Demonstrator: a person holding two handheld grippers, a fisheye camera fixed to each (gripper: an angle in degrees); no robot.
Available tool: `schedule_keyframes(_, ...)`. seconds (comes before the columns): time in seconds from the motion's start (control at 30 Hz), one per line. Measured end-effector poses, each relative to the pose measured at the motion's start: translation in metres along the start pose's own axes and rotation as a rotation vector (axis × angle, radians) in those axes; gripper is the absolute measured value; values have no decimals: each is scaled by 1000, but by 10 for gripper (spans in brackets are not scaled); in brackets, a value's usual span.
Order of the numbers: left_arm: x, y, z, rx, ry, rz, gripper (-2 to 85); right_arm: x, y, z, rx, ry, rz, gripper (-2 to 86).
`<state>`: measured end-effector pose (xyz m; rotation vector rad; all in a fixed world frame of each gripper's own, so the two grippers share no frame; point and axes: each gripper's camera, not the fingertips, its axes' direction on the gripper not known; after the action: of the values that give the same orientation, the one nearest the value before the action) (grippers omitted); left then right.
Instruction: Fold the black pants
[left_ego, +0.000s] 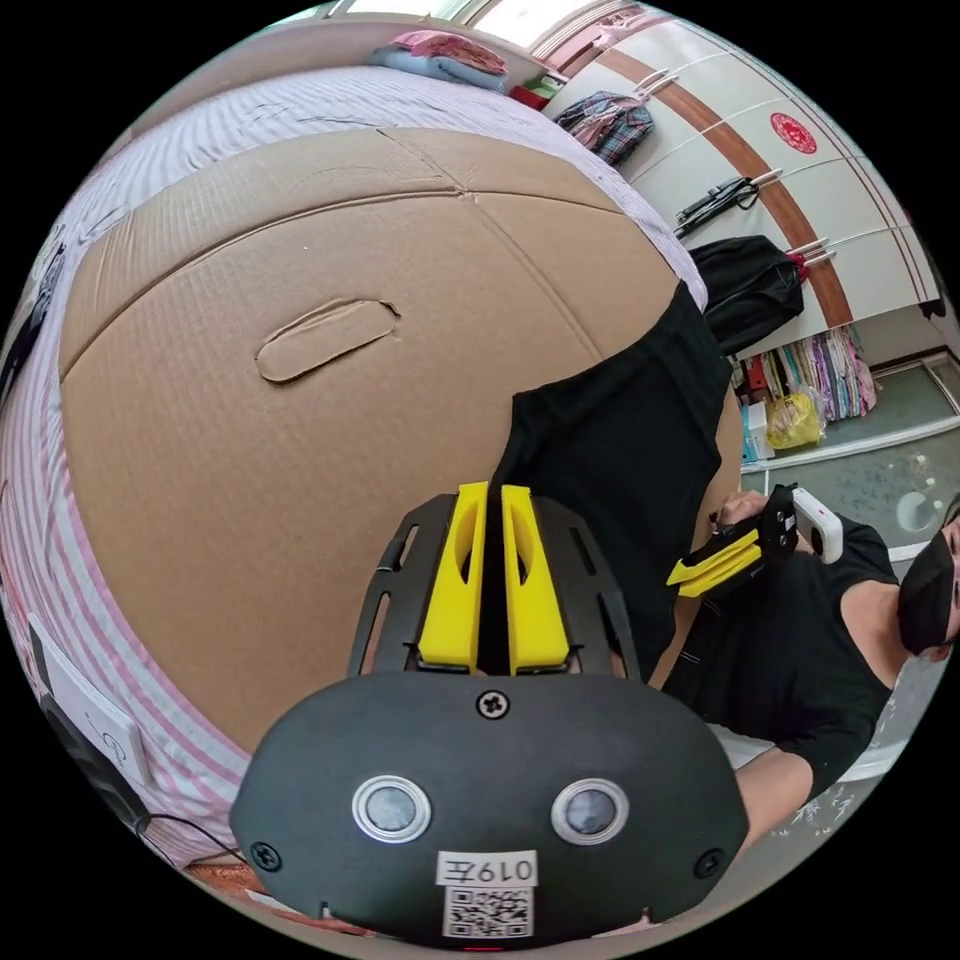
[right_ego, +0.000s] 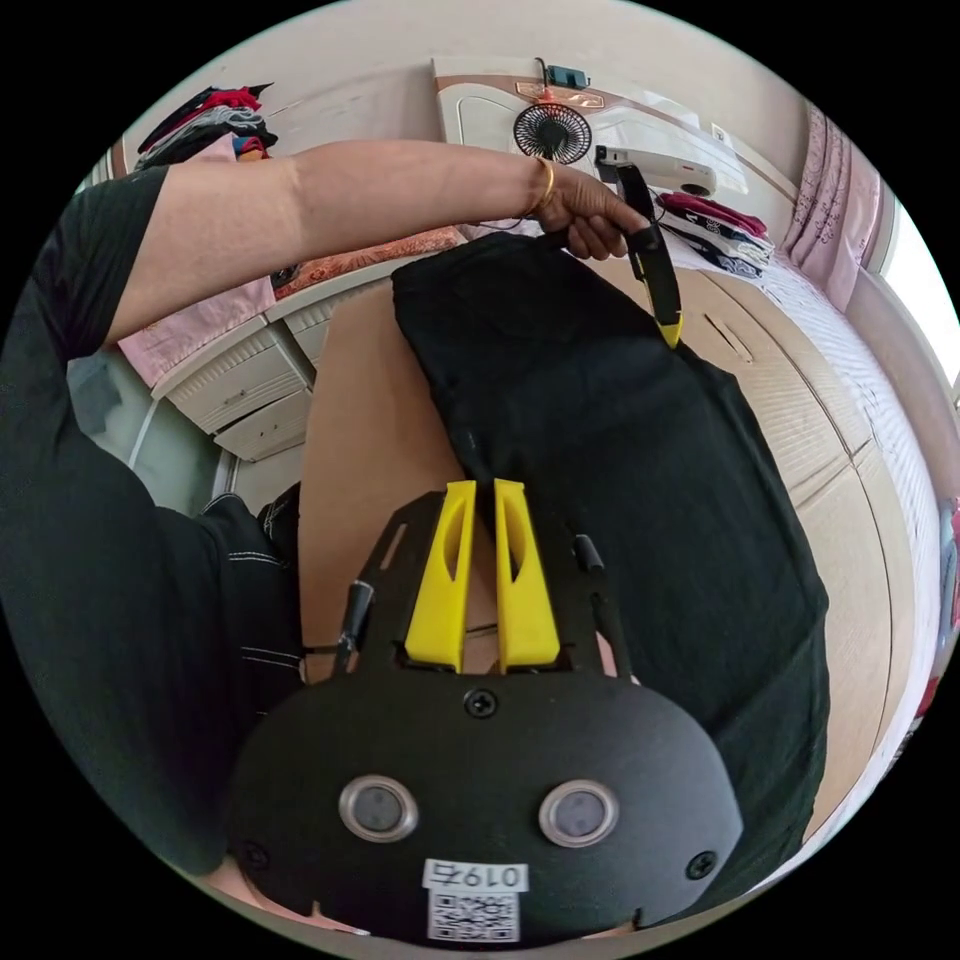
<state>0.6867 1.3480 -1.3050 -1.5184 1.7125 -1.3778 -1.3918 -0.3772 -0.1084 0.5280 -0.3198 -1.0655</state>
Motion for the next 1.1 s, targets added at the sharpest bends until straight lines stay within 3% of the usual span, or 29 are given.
schedule_keyframes(0.2, 17, 18, -18, 175, -41, 38, 12, 72, -7, -44, 84, -35, 24, -3)
schedule_keyframes(0.33, 34, 1, 0, 116, -75, 102, 20, 187, -38, -78, 149, -124, 101, 4)
schedule_keyframes(0.4, 38, -8, 16, 56, -106, 121, 28, 244, -58, -66, 83, -87, 178, 20)
schedule_keyframes(0.67, 31, 6, 24, 84, -65, 161, 61, 437, -107, 7, 7, -366, 357, 65)
schedule_keyframes(1.1, 31, 4, 31, 82, -1, 193, 63, 550, -136, 63, -180, -549, 303, 67)
